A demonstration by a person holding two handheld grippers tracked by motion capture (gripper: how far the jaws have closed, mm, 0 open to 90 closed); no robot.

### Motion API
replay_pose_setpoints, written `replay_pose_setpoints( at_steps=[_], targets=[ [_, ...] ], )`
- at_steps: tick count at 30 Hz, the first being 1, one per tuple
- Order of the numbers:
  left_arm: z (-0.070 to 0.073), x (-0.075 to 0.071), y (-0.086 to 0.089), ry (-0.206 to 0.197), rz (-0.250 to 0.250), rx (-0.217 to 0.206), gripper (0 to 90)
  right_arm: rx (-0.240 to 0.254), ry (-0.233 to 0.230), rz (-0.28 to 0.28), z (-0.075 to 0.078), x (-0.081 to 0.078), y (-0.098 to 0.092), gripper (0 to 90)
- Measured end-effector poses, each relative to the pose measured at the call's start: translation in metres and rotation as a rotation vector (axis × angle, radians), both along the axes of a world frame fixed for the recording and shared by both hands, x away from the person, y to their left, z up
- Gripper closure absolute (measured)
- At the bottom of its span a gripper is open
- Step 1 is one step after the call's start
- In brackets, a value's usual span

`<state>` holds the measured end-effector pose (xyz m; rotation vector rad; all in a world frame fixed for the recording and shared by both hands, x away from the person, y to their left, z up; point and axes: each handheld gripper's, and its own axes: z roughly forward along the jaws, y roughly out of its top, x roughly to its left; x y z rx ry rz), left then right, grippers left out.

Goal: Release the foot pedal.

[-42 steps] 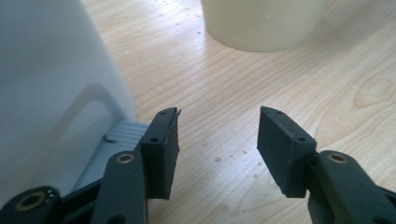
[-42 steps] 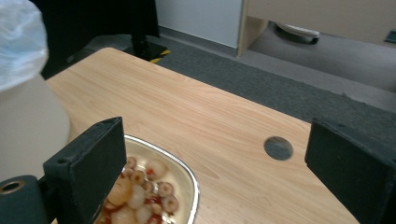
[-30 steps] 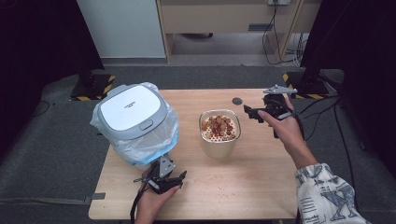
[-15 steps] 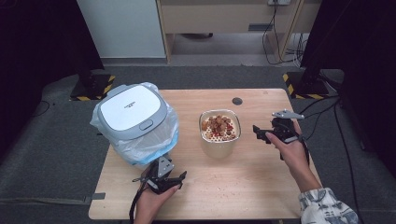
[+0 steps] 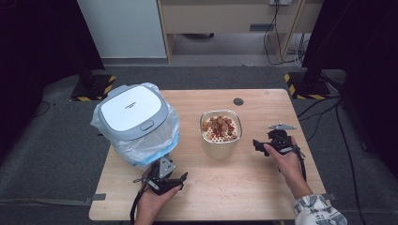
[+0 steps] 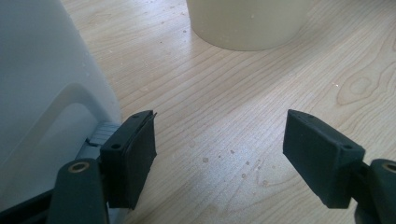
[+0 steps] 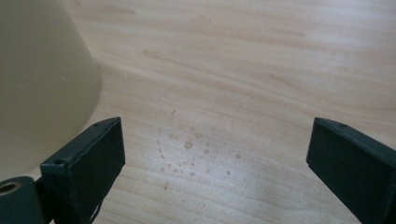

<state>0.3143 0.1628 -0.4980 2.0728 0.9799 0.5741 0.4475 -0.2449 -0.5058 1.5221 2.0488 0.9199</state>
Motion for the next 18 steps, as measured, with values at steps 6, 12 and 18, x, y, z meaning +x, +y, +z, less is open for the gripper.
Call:
replay_pose_setpoints(
  at_steps=[6,12,18],
  targets=[
    [0.0,0.0,0.0,0.002,-0.001,0.004,24.4,-0.024,0.041,0.003,-0.018,0.001,0.011,5.4],
    [0.0,0.0,-0.001,0.0,-0.003,0.005,24.3,-0.066,0.031,-0.019,-0.032,0.003,0.02,2.4],
    [0.0,-0.001,-0.001,0.001,-0.004,0.01,24.2,-0.056,0.01,-0.031,-0.034,0.003,0.02,0.5]
  ],
)
